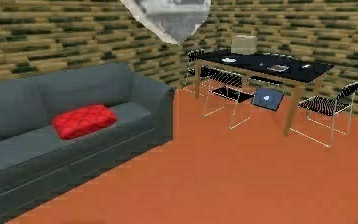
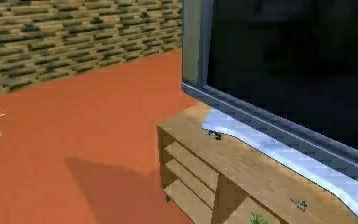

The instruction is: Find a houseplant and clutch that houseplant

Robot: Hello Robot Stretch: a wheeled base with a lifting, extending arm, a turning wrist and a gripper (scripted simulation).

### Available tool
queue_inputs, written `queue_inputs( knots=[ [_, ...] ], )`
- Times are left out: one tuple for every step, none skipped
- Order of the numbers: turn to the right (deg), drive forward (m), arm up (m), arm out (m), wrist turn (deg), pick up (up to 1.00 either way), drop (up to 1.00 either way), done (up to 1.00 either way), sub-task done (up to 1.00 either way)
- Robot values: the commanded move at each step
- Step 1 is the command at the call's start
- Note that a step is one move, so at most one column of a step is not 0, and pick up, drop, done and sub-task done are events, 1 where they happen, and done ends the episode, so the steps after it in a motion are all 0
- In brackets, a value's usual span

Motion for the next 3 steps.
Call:
queue_inputs(
  knots=[
    [42.0, 0.00, 0.00, 0.00, 0.0, 0.00, 0.00, 0.00, 0.00],
    [0.0, 0.15, 0.00, 0.00, 0.0, 0.00, 0.00, 0.00, 0.00],
    [0.0, 0.00, 0.26, 0.00, 0.0, 0.00, 0.00, 0.00, 0.00]
  ],
)
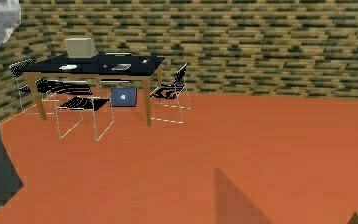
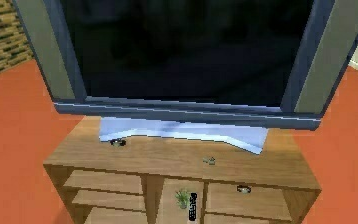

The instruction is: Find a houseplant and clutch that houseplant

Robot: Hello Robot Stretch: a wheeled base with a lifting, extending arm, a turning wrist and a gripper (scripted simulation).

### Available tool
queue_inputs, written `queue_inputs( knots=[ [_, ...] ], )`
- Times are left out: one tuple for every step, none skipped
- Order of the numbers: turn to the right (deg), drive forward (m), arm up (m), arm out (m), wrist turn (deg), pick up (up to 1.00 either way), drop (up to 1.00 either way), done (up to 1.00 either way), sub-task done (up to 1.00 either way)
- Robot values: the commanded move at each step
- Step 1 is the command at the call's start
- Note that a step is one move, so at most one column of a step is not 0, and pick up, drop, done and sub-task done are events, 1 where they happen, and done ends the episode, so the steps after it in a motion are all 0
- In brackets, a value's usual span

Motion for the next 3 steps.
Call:
queue_inputs(
  knots=[
    [0.0, 0.00, 0.00, 0.48, 0.0, 0.00, 0.00, 0.00, 0.00],
    [0.0, 0.00, 0.00, 0.00, 45.0, 0.00, 0.00, 0.00, 0.00],
    [0.0, 0.00, 0.00, 0.00, 45.0, 0.00, 0.00, 0.00, 0.00]
  ],
)
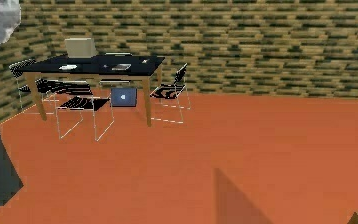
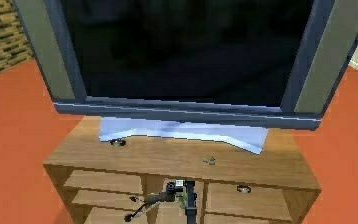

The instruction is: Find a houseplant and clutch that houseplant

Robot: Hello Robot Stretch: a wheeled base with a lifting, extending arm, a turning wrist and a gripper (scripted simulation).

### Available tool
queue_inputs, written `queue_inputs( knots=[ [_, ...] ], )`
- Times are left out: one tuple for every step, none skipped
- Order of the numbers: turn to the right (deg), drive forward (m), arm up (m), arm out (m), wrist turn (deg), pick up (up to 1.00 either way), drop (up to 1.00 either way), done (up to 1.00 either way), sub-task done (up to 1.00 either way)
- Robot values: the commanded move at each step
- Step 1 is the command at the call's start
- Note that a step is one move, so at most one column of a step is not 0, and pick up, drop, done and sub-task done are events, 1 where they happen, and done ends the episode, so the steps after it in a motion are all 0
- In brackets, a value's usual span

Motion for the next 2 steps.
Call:
queue_inputs(
  knots=[
    [0.0, 0.00, 0.00, 0.00, 45.0, 0.00, 0.00, 0.00, 0.00],
    [0.0, 0.00, 0.00, 0.00, 45.0, 0.00, 0.00, 0.00, 0.00]
  ],
)
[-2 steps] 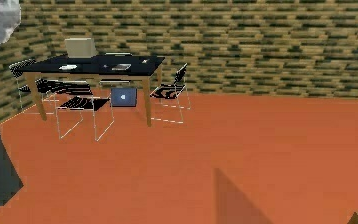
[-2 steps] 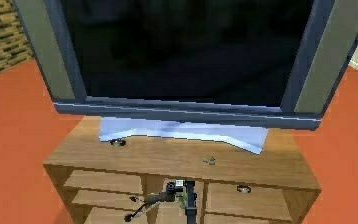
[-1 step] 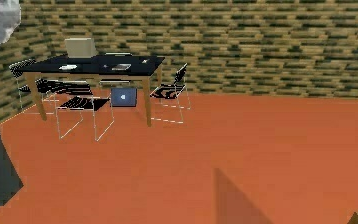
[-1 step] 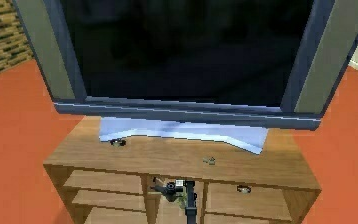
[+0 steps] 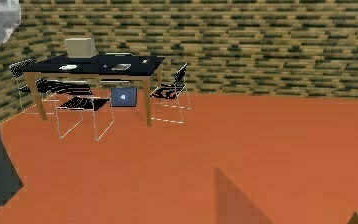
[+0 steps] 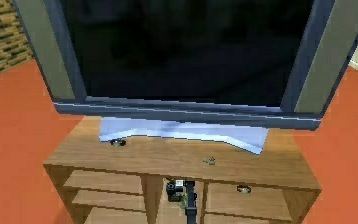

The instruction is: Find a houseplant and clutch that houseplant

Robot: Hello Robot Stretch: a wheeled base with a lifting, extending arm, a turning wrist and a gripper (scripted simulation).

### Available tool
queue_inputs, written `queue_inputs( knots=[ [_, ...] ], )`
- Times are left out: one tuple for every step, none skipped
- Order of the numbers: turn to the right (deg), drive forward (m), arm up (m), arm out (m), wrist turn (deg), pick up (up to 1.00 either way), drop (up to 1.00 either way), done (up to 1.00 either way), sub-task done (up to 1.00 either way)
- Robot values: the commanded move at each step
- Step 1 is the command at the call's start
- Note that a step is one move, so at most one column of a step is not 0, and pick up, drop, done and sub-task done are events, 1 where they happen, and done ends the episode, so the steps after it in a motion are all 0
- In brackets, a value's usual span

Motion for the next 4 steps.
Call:
queue_inputs(
  knots=[
    [0.0, 0.00, 0.00, 0.00, 18.0, 0.00, 0.00, 0.00, 0.00],
    [0.0, 0.00, -0.30, 0.00, 0.0, 0.00, 0.00, 0.00, 0.00],
    [0.0, 0.00, 0.00, 0.00, 0.0, 1.00, 0.00, 0.00, 0.00],
    [0.0, 0.00, 0.10, 0.00, 0.0, 0.00, 0.00, 0.00, 0.00]
  ],
)
